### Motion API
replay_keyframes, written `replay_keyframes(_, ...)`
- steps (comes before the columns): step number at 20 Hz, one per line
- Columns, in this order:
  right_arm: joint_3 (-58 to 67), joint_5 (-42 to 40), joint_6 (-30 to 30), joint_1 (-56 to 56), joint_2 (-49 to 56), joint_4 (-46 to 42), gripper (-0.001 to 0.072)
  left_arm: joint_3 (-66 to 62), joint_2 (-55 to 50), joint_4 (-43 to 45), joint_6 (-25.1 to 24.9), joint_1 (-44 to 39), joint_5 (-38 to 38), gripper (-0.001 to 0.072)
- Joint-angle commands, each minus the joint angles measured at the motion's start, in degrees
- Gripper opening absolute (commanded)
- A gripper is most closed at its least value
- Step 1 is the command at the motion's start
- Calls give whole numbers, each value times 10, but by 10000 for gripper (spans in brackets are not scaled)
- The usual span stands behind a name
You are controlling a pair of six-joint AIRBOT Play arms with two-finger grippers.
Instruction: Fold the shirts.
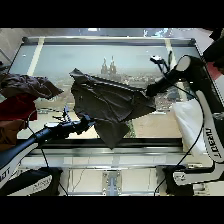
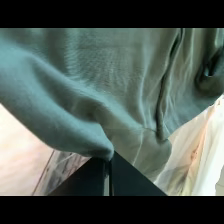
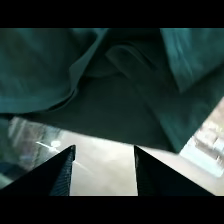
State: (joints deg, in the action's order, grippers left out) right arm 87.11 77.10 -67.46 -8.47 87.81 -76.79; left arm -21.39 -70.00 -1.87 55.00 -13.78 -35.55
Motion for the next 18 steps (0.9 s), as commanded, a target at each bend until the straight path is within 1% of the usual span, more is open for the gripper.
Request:
replay_keyframes(1, -9, -102, 27, -49, 53, -72, 408, -3, 0, -3, -4, 0, -21, 15)
replay_keyframes(2, -9, -108, 27, -56, 68, -78, 408, -3, 0, -3, -4, 0, -21, 16)
replay_keyframes(6, -9, -92, 27, -69, 120, -76, 407, -3, 0, -3, -4, 0, -21, 16)
replay_keyframes(10, -9, -146, 26, -69, 138, -75, 408, -3, 0, -3, -4, 0, -21, 15)
replay_keyframes(16, -9, -180, 26, -69, 162, -75, 404, -3, 0, -3, -4, 0, -20, 16)
replay_keyframes(17, -9, -178, 26, -69, 168, -75, 381, -3, 0, -3, -4, 0, -21, 16)
replay_keyframes(18, -9, -177, 26, -69, 172, -75, 243, -3, 0, -3, -4, 0, -20, 16)
